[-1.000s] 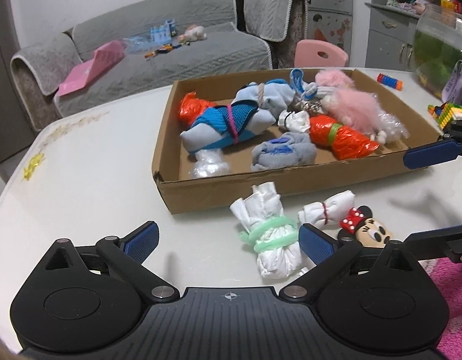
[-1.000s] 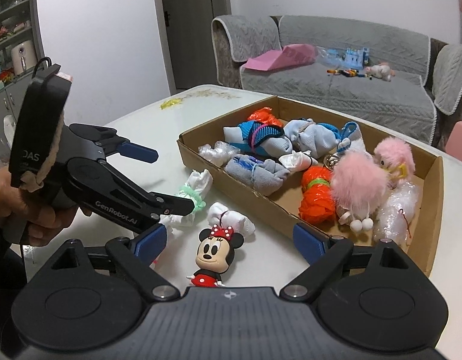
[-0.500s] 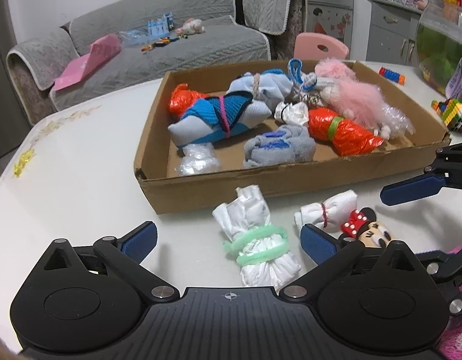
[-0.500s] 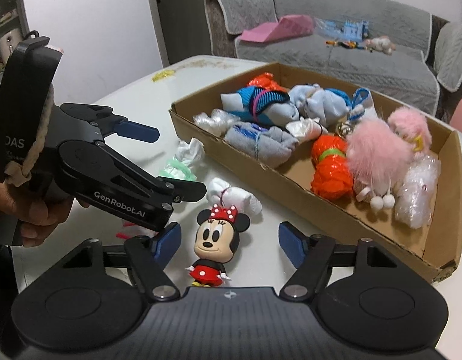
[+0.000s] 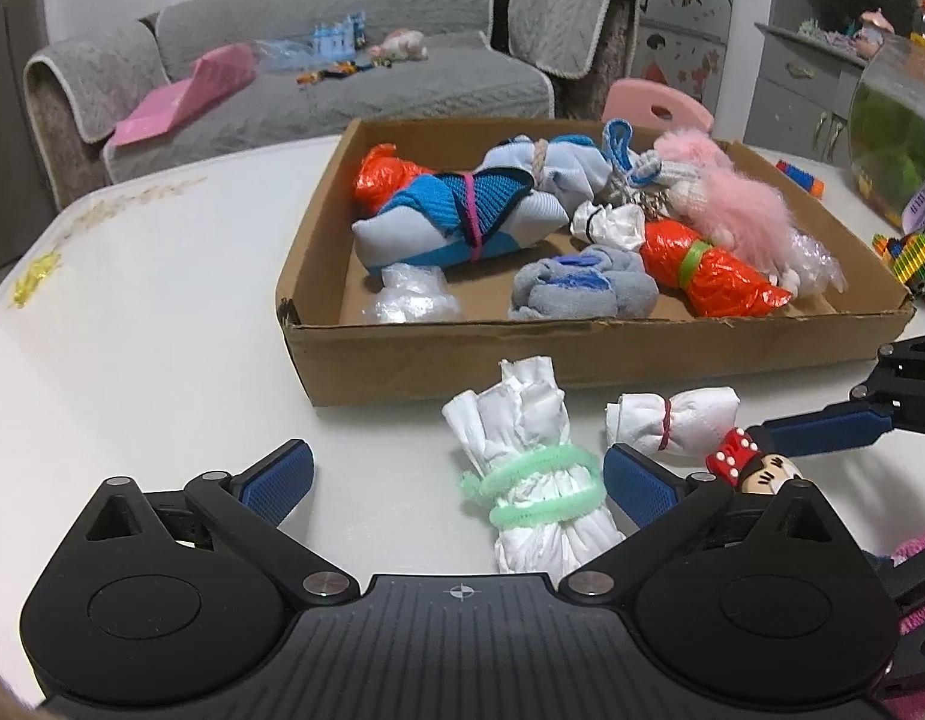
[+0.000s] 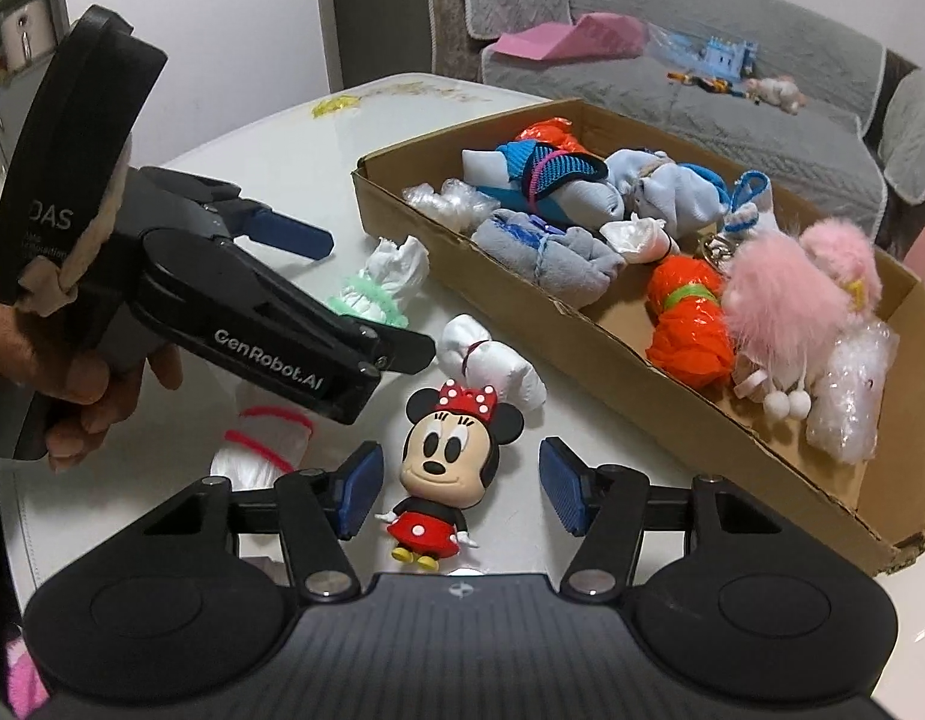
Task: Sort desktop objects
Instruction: 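Grasp the Minnie Mouse figure with the right gripper while the left grasps the green-banded white bundle, then carry Minnie Mouse and the green-banded bundle into the box and open both grippers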
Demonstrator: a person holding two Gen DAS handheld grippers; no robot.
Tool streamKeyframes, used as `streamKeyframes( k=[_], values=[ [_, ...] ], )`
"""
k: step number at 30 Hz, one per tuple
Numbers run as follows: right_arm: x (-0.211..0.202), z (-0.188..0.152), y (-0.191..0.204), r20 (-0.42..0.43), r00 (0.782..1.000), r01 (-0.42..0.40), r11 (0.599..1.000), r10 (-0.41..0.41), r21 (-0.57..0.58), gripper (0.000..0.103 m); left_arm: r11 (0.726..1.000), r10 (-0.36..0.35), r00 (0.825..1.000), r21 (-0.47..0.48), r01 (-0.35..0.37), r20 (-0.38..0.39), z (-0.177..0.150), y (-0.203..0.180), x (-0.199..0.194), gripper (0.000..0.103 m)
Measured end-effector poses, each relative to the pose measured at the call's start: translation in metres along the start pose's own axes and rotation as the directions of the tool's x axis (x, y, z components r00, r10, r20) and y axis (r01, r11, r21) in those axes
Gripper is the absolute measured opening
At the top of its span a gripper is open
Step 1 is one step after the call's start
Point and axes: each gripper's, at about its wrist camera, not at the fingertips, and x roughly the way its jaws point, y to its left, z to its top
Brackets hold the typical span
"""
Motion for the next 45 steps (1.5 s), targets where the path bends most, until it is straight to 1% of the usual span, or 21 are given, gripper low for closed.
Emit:
streamKeyframes(
  k=[1, 2, 3, 7, 8, 9, 10, 11, 12, 14, 19, 23, 25, 29, 32, 35, 40, 42, 45],
  values=[
    [-0.001, 0.000, 0.000, 0.002, 1.000, 0.002, 1.000, -0.002, -0.001, 0.048, 1.000, 0.000, 1.000, 0.000, 0.000, -0.002, 0.001, 0.000, 0.000, 0.103],
    [-0.001, 0.000, 0.000, 0.003, 1.000, 0.005, 1.000, -0.005, -0.001, 0.041, 1.000, 0.000, 1.000, 0.000, 0.000, -0.005, 0.001, 0.000, 0.000, 0.103],
    [-0.001, 0.001, -0.001, 0.003, 1.000, 0.002, 1.000, -0.002, 0.001, 0.038, 1.000, 0.001, 1.000, 0.001, -0.001, -0.010, 0.002, 0.000, 0.001, 0.103],
    [-0.002, 0.000, -0.002, 0.005, 1.000, -0.006, 1.000, 0.006, 0.008, 0.032, 1.000, 0.001, 1.000, -0.003, -0.001, -0.018, 0.003, -0.001, 0.000, 0.101],
    [-0.002, 0.001, -0.002, 0.006, 1.000, -0.007, 1.000, 0.007, 0.011, 0.030, 1.000, -0.004, 1.000, 0.000, 0.004, -0.015, 0.003, -0.003, -0.001, 0.096],
    [-0.002, 0.000, -0.003, 0.008, 1.000, -0.008, 1.000, 0.008, 0.014, 0.030, 1.000, -0.011, 1.000, 0.007, 0.011, -0.010, 0.003, -0.005, -0.003, 0.090],
    [-0.001, 0.001, -0.003, 0.009, 1.000, -0.009, 1.000, 0.009, 0.014, 0.029, 1.000, -0.020, 1.000, 0.013, 0.020, -0.004, 0.003, -0.007, -0.005, 0.085],
    [-0.001, 0.001, -0.004, 0.010, 1.000, -0.008, 1.000, 0.008, 0.017, 0.029, 0.999, -0.032, 0.999, 0.022, 0.031, 0.002, 0.003, -0.010, -0.007, 0.074],
    [-0.001, 0.002, -0.004, 0.012, 1.000, -0.005, 1.000, 0.005, 0.019, 0.029, 0.999, -0.041, 0.999, 0.029, 0.041, 0.007, 0.003, -0.012, -0.009, 0.061],
    [-0.001, 0.001, -0.006, 0.017, 1.000, -0.010, 1.000, 0.010, 0.024, 0.029, 0.998, -0.057, 0.998, 0.036, 0.057, 0.011, 0.004, -0.016, -0.011, 0.044],
    [-0.007, 0.001, -0.015, 0.040, 0.999, -0.031, 0.998, 0.029, 0.058, 0.029, 0.995, -0.089, 0.996, 0.049, 0.089, 0.001, 0.005, -0.020, -0.013, 0.041],
    [-0.016, 0.003, -0.024, 0.077, 0.995, -0.077, 0.993, 0.070, 0.095, 0.029, 0.992, -0.109, 0.994, 0.055, 0.110, -0.006, 0.004, -0.018, -0.017, 0.041],
    [-0.021, 0.004, -0.027, 0.095, 0.992, -0.095, 0.990, 0.085, 0.105, 0.029, 0.992, -0.112, 0.994, 0.065, 0.111, 0.001, 0.005, -0.016, -0.023, 0.041],
    [-0.030, 0.005, -0.035, 0.129, 0.987, -0.109, 0.986, 0.093, 0.126, 0.029, 0.991, -0.117, 0.993, 0.068, 0.114, 0.033, 0.010, -0.011, -0.036, 0.041],
    [-0.037, 0.006, -0.042, 0.150, 0.986, -0.099, 0.986, 0.078, 0.136, 0.029, 0.994, -0.100, 0.993, 0.060, 0.097, 0.062, 0.015, -0.004, -0.045, 0.041],
    [-0.044, 0.007, -0.048, 0.173, 0.983, -0.084, 0.986, 0.058, 0.146, 0.029, 0.997, -0.064, 0.993, 0.042, 0.060, 0.102, 0.020, 0.003, -0.053, 0.041],
    [-0.054, 0.010, -0.062, 0.210, 0.978, -0.045, 0.985, 0.010, 0.166, 0.029, 0.999, -0.024, 0.985, -0.018, 0.028, 0.170, 0.027, 0.018, -0.065, 0.041],
    [-0.058, 0.013, -0.065, 0.222, 0.975, -0.005, 0.986, -0.032, 0.165, 0.029, 0.999, -0.019, 0.983, -0.032, 0.026, 0.184, 0.030, 0.022, -0.068, 0.041],
    [-0.064, 0.015, -0.073, 0.249, 0.967, 0.010, 0.983, -0.057, 0.184, 0.029, 0.999, -0.013, 0.980, -0.031, 0.019, 0.199, 0.035, 0.022, -0.069, 0.041]
  ],
)
